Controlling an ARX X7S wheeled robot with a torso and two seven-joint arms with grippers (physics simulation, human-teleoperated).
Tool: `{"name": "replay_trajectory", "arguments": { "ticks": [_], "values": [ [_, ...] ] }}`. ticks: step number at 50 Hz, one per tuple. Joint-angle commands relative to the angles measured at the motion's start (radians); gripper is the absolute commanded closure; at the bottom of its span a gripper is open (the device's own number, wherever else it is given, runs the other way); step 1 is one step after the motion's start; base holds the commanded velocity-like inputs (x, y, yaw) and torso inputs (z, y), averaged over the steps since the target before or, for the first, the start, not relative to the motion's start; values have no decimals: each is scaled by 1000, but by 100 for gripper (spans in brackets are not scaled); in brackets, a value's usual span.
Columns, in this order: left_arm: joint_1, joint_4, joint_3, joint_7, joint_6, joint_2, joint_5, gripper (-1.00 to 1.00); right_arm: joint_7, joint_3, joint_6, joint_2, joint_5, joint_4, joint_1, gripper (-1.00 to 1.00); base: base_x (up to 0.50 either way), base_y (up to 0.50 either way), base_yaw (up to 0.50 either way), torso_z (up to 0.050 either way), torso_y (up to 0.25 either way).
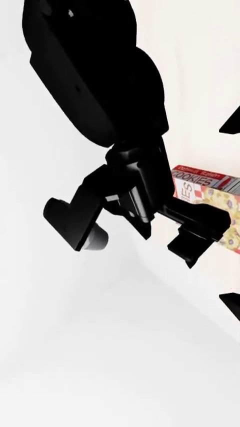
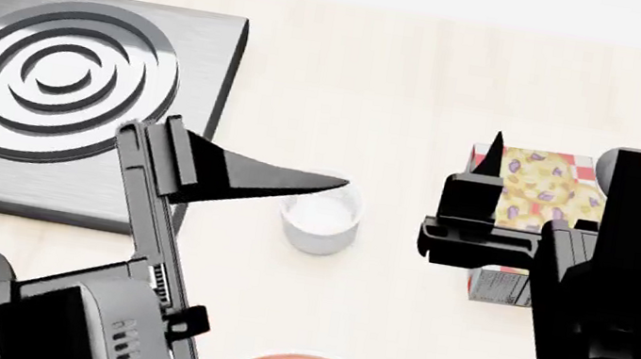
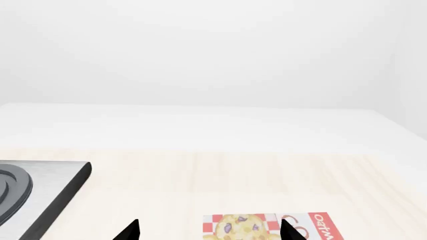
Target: Pick the akita bowl on the stove and place it on the plate.
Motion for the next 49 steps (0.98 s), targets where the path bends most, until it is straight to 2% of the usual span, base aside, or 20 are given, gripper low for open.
{"name": "replay_trajectory", "arguments": {
  "ticks": [1, 23, 34, 49],
  "values": [
    [17, -24, -98, -19, 18, -4, -57, -100, -1, -5, -10, 2, -2, 9, 0, -100, 0, 0, 0, 0, 0],
    [67, -57, -213, -61, 59, -17, -118, -100, 15, -2, 10, 6, 16, -9, 5, -100, 0, 0, 0, 0, 0],
    [83, -76, -307, -97, 60, -19, -185, -100, 8, -9, -13, 8, 8, 6, -1, -100, 0, 0, 0, 0, 0],
    [106, -75, -344, -106, 78, -38, -206, -100, 19, -8, 0, 9, 19, -1, 6, -100, 0, 0, 0, 0, 0]
  ]
}}
